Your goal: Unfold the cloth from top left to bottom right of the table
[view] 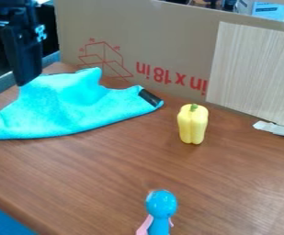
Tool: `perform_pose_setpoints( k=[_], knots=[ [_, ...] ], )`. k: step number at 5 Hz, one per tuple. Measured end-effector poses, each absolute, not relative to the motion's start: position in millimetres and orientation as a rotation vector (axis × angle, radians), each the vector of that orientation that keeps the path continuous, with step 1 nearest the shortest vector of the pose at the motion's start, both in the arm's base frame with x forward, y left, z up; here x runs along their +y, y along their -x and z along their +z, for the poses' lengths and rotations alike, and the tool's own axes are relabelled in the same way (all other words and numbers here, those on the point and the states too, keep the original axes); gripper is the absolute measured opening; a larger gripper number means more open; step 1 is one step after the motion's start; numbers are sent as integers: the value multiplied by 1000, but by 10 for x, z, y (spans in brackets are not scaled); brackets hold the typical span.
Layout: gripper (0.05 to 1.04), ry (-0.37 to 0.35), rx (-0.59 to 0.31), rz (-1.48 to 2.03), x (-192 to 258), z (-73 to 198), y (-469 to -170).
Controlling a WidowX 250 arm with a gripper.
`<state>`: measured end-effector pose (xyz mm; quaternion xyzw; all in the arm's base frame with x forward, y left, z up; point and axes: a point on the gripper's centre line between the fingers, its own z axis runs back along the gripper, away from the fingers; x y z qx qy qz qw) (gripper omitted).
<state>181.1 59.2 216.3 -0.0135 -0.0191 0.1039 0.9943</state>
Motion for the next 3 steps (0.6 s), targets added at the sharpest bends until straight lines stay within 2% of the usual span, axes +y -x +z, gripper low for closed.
perform_pose_setpoints(
  k=[1, 2, 3],
  knots=[
    [1000, -17, -28, 158, 858, 2016, -1997],
    [1000, -19, 14, 109, 1096, 1928, -2197],
    [1000, -49, 39, 64, 1315, 1882, -2445]
  ],
)
